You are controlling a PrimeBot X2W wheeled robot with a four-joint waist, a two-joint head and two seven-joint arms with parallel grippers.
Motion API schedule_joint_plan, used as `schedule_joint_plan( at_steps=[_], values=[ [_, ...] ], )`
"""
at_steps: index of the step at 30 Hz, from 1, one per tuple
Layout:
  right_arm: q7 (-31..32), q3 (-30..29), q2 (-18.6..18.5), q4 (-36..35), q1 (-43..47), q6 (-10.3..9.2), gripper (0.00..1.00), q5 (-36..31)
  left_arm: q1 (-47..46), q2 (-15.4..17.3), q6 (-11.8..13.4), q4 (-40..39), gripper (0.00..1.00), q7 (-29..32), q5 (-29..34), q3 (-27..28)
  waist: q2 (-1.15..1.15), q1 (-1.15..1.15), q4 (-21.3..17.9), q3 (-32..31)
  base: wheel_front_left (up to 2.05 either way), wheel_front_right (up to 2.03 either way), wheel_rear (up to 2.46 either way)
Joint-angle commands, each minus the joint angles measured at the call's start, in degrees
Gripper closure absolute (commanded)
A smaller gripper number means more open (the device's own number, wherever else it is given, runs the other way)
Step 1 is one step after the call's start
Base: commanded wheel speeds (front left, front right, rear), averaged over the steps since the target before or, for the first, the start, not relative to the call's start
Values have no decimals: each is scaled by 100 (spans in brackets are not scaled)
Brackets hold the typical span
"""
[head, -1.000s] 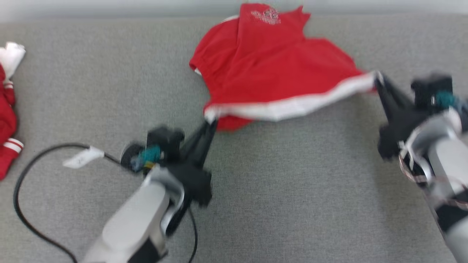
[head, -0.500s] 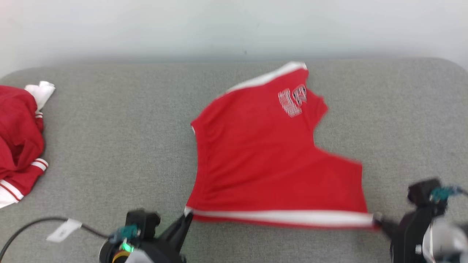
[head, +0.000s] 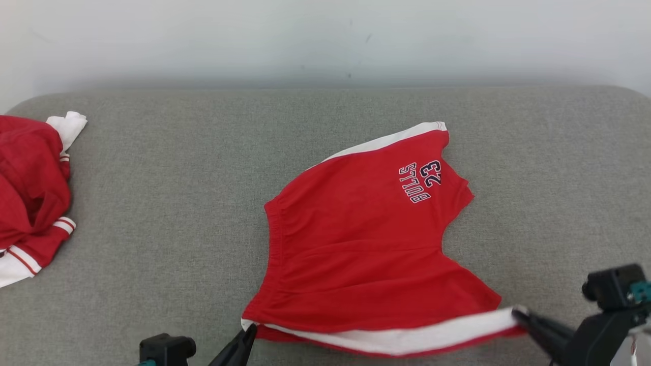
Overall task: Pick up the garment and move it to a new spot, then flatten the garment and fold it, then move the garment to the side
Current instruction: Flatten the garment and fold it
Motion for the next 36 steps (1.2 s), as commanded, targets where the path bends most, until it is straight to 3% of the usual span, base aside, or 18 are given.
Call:
schedule_joint_plan(
  at_steps=[1, 6, 9, 17, 27, 36],
  values=[
    [-119, 0, -76, -6, -123, -13, 100, -67, 40, 2, 22, -53, 100, -41, -35, 25, 1, 0, 14, 24, 0, 0, 0],
    [-1258, 331, -634, 697, -1103, -13, 100, -454, -534, -317, -22, 72, 100, -12, -25, 47, 1, 0, 80, 158, 0, 0, 0],
    [-1876, 534, -788, 1355, -1688, -13, 100, -708, -943, -530, 27, 259, 100, 3, 76, 30, 1, 0, 126, 269, 0, 0, 0],
    [-2830, 1225, -1109, 3142, -3423, -13, 100, -1184, -1998, -1048, 154, 948, 100, 42, 250, 67, 1, 0, 346, 665, 0, 0, 0],
    [-3542, 1889, -1260, 4829, -5280, -13, 100, -1282, -3246, -1621, -51, 1982, 100, 82, 377, -36, 1, 0, 717, 1182, 0, 0, 0],
    [-3942, 2296, -1170, 5898, -6183, -13, 100, -1342, -3903, -1934, -47, 2767, 100, -5, 428, -9, 1, 0, 870, 1489, 0, 0, 0]
  ],
)
